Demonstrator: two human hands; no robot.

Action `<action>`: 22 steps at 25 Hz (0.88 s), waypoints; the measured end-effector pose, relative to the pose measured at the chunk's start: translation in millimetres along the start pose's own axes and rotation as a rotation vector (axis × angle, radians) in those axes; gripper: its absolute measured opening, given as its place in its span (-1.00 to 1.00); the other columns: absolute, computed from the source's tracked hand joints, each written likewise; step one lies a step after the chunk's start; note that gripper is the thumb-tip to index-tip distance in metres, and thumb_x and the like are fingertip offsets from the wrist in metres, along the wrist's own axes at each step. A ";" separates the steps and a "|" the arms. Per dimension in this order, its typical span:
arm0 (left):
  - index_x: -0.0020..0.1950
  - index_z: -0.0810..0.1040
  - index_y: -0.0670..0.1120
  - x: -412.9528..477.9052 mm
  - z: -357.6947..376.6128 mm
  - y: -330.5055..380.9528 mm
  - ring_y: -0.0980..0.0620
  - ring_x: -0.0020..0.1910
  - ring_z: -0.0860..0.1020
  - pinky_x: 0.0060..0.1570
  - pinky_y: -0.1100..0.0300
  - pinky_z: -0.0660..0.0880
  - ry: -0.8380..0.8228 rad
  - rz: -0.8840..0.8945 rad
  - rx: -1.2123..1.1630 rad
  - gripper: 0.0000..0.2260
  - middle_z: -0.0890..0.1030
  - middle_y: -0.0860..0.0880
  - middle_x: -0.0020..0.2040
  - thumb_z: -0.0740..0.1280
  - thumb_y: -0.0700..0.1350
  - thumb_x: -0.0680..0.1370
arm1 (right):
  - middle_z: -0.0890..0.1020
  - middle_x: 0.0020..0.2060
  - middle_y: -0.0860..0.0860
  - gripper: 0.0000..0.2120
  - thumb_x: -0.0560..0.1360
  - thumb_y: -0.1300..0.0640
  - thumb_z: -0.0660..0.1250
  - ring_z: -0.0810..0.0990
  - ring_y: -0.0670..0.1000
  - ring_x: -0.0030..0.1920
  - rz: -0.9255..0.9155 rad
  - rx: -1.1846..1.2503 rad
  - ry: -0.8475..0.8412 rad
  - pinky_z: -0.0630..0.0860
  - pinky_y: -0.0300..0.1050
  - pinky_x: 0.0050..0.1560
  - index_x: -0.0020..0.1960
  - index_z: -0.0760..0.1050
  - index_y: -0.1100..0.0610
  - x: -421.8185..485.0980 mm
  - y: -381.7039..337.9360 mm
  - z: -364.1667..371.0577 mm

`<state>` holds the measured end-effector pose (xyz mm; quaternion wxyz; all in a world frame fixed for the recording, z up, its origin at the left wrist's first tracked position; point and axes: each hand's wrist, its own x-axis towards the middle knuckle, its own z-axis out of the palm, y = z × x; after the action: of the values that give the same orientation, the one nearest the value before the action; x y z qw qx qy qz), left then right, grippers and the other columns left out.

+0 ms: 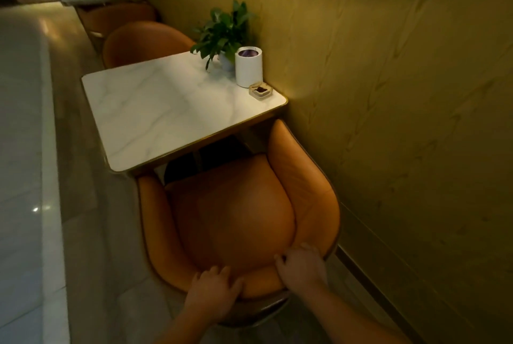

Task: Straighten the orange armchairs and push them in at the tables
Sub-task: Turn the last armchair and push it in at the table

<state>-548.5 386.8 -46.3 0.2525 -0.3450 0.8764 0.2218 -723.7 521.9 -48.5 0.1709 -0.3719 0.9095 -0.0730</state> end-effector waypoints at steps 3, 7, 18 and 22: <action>0.42 0.36 0.13 5.0 20.2 -6.9 -0.11 0.33 0.39 0.33 -0.19 0.22 0.099 0.058 0.102 -0.16 0.44 -0.01 0.34 -0.38 0.36 0.34 | 0.53 -0.27 -0.06 -0.54 0.57 -0.21 0.02 0.47 -0.04 -0.12 -0.019 0.017 0.033 0.45 -0.04 -0.03 -0.24 0.56 0.00 -5.3 -1.2 0.4; 0.36 0.41 0.17 1.6 32.0 -0.3 -0.03 0.31 0.42 0.43 -0.23 0.15 0.226 0.037 0.048 -0.40 0.51 0.05 0.25 -0.26 0.26 0.55 | 0.49 -0.31 -0.03 -0.60 0.56 -0.17 0.09 0.46 -0.02 -0.20 -0.032 -0.043 0.108 0.43 -0.06 -0.17 -0.32 0.48 -0.01 -3.2 0.4 2.2; 0.26 0.51 0.16 -2.6 44.3 61.0 0.00 0.24 0.47 0.45 -0.12 0.18 0.333 -0.122 -0.100 -0.52 0.56 0.05 0.16 -0.13 0.24 0.64 | 0.50 -0.39 -0.10 -0.54 0.58 -0.26 0.08 0.47 -0.15 -0.33 -0.232 -0.101 0.112 0.46 -0.20 -0.22 -0.31 0.49 -0.02 18.1 57.4 -14.6; 0.32 0.46 0.18 6.4 49.6 110.1 -0.04 0.28 0.43 0.41 -0.15 0.19 0.326 -0.179 -0.052 -0.55 0.53 0.03 0.21 -0.13 0.22 0.64 | 0.50 -0.37 -0.10 -0.56 0.59 -0.25 0.09 0.47 -0.15 -0.34 -0.300 -0.142 0.087 0.41 -0.24 -0.29 -0.25 0.54 -0.02 38.3 97.1 -36.2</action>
<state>-617.0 484.7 -64.8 0.1171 -0.4593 0.8655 0.1622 -825.7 564.5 -49.8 0.0917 -0.5111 0.8532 -0.0494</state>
